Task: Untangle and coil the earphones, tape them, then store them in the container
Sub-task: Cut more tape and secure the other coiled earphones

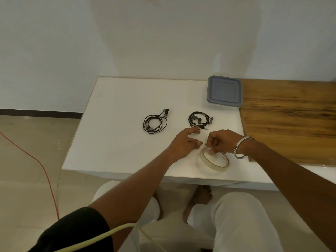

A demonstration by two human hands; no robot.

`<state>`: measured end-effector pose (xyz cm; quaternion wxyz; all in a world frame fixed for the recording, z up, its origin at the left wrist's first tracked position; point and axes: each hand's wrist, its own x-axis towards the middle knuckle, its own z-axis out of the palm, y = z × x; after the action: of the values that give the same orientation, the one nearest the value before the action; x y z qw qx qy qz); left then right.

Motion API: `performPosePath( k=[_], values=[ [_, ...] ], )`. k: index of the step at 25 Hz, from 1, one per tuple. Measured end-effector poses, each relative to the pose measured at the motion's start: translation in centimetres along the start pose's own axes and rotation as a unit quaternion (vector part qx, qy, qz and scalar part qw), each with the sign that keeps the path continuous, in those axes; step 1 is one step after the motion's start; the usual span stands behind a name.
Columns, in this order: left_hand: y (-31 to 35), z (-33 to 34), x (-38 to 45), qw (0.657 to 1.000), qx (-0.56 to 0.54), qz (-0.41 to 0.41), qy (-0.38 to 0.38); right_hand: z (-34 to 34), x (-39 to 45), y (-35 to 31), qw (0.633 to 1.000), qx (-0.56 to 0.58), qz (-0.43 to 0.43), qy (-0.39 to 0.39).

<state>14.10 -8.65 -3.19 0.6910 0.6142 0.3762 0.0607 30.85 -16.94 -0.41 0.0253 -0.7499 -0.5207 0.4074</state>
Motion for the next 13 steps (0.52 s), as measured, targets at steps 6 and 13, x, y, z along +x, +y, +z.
performPosePath(
  k=[6, 13],
  values=[
    [0.2, -0.2, -0.5, 0.995, -0.063, -0.024, -0.076, 0.0, 0.1, -0.2, 0.999, 0.012, -0.029, 0.022],
    [-0.1, -1.0, -0.4, 0.994, -0.093, -0.019, -0.062, -0.1, 0.2, -0.2, 0.999, -0.006, -0.033, 0.018]
  ],
)
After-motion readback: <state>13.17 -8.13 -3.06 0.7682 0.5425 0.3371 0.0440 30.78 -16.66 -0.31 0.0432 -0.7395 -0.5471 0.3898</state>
